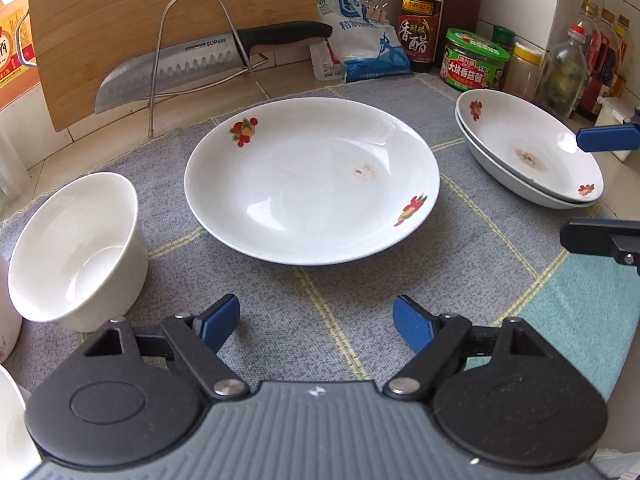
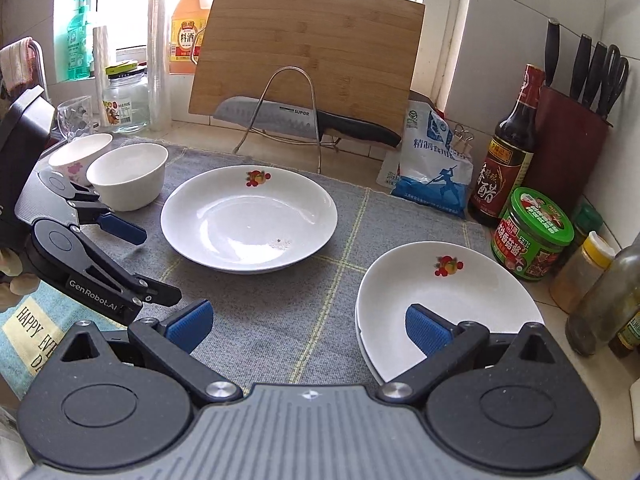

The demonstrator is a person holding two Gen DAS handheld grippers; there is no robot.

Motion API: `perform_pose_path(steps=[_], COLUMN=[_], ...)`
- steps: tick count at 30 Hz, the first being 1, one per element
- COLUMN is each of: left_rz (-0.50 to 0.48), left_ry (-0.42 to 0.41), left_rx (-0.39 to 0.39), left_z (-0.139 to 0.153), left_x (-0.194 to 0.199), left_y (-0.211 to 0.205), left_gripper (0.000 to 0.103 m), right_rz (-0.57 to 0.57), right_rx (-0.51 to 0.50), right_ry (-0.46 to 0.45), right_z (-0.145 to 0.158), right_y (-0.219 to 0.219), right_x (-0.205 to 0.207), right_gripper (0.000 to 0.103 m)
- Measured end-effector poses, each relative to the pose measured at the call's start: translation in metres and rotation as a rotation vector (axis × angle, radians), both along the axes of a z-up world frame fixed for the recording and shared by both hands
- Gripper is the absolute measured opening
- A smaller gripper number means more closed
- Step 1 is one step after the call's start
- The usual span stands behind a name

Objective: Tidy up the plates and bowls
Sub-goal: 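Move the left tool to the next white plate while the right tool reaches toward it, then grip the rim of the fruit-decal white plate with the right tool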

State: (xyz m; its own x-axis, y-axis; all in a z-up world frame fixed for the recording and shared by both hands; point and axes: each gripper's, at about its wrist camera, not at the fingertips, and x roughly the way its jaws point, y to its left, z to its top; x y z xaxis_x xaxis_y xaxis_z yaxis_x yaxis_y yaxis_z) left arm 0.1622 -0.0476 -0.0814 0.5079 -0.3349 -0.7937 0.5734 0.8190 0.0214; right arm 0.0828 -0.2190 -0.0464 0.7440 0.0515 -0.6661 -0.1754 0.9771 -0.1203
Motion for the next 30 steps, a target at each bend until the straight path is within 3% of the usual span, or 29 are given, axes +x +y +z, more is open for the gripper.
perform_pose_path(steps=[2,7,18,23,30], left_rz=[-0.014,-0.048,0.049,0.081,0.121], left_ry=[0.008,-0.014,-0.062,-0.085,-0.126], left_rx=[-0.019,-0.038,-0.04,-0.054,-0.077], left_z=[-0.004,-0.01,-0.014,-0.016,-0.018], left_x=[0.004,0.008,0.018,0.016,0.013], left_y=[0.002,-0.003,-0.018,-0.019,-0.019], left_gripper=[0.085,0.102,0.103,0.103,0.103], right_rz=[-0.01,0.007,0.26,0.378,0.456], right_rx=[-0.016,-0.074,-0.047,-0.025,0.016], right_ry=[0.016,0.036,0.083,0.15,0.29], right_z=[0.003,0.007,-0.001,-0.007,-0.027], right_y=[0.006,0.018,0.024,0.017,0.016], right_x=[0.005,0.018,0.092,0.142,0.203], right_gripper=[0.103,0.103,0.103,0.103,0.103])
